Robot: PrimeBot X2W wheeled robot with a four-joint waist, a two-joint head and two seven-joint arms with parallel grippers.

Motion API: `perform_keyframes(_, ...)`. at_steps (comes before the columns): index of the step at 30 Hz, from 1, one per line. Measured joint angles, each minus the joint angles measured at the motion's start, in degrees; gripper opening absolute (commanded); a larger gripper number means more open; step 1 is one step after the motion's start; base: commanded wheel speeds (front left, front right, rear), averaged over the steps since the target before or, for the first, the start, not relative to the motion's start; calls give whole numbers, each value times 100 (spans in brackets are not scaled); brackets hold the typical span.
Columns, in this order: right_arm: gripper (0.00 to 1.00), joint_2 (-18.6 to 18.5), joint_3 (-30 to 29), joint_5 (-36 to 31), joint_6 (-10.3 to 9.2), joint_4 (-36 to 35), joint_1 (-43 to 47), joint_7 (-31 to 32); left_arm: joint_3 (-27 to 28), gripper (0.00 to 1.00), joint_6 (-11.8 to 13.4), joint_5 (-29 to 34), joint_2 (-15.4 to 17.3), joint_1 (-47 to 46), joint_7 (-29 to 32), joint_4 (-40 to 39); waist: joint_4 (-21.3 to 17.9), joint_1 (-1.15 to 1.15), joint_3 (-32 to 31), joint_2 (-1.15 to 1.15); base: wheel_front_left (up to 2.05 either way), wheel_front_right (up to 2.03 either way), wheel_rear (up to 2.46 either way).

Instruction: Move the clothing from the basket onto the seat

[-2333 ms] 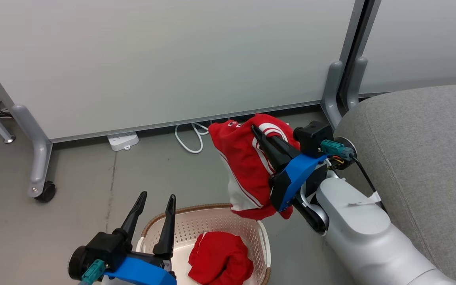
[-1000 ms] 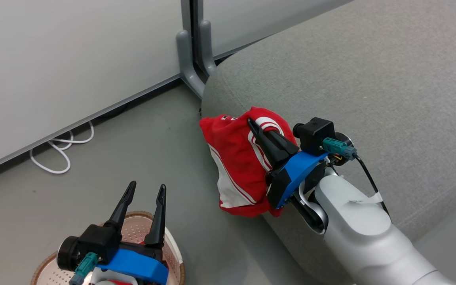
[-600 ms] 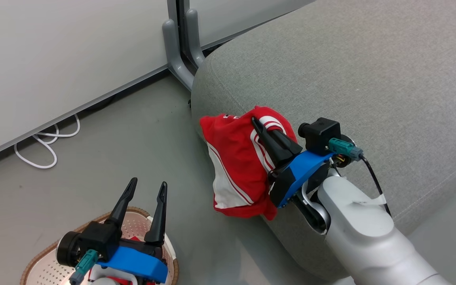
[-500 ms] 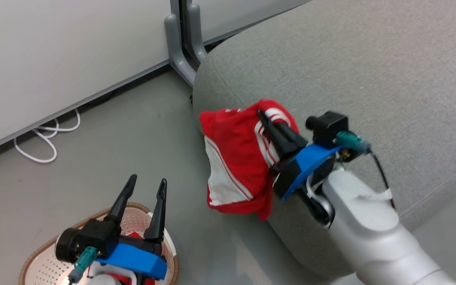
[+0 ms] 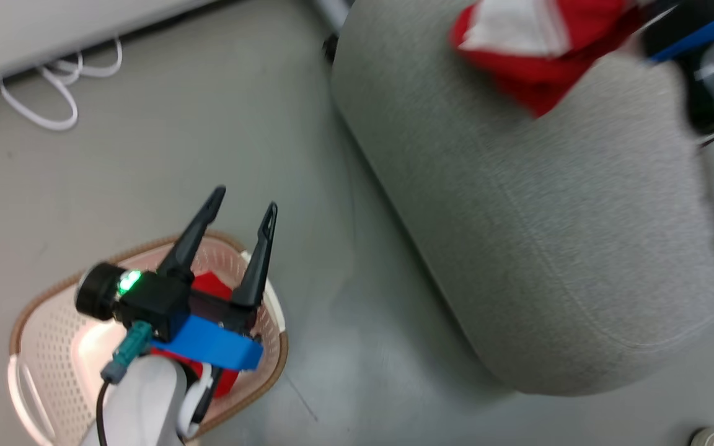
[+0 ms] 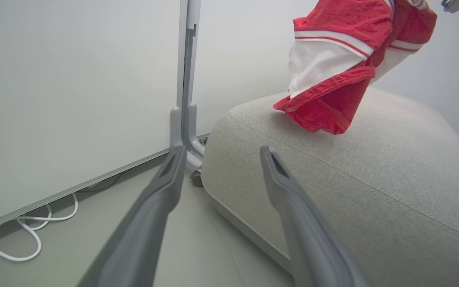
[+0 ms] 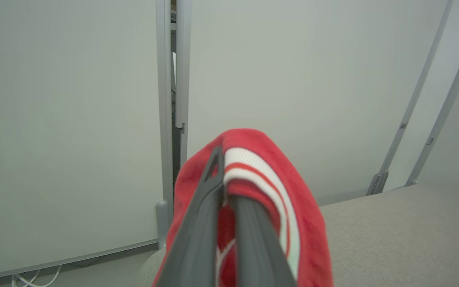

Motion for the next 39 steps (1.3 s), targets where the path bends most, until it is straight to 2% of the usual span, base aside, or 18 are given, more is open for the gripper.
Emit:
perform_keyframes(4, 0, -621, -750, -267, -1, 33, -430, 59, -86, 100, 0, 26, 170, -386, 0, -159, 227, 0, 542, 0, 0, 0, 0)
perform_keyframes(10, 0, -1046, -1750, -517, -1, 224, -447, 75, -209, 100, 0, 52, 337, -838, 0, -455, 605, 1, 1354, 0, 0, 0, 0)
perform_keyframes(13, 0, -1083, -2076, -683, 0, 428, -252, 67, -245, 100, 0, 58, 383, -956, 0, -548, 795, 1, 1687, 0, 0, 0, 0)
perform_keyframes(18, 0, -867, -2341, -936, 0, 670, -19, 21, -194, 100, 0, 52, 403, -967, 0, -589, 1054, 1, 2004, 0, 0, 0, 0)
perform_keyframes(25, 0, -746, -2374, -1255, 0, 709, 201, -24, -185, 100, 0, -5, 272, -961, 0, -527, 1114, 0, 1767, 0, 0, 0, 0)
perform_keyframes(27, 45, -726, -2331, -1341, 0, 687, 309, -27, -186, 100, 0, -45, 190, -936, 0, -477, 1127, 0, 1614, 0, 0, 0, 0)
perform_keyframes(28, 64, -715, -2302, -1391, 0, 676, 374, -33, -187, 100, 0, -75, 138, -909, 0, -448, 1136, 0, 1524, 0, 0, 0, 0)
perform_keyframes(29, 100, -704, -2254, -1452, 0, 667, 455, -34, -187, 100, 0, -122, 85, -868, 0, -400, 1146, 0, 1419, 0, 0, 0, 0)
perform_keyframes(39, 100, -268, -1357, -1661, 0, 534, 1556, 86, 232, 100, -1, -377, -404, 101, 0, 11, 1263, -1, -58, 0, 0, 0, 0)
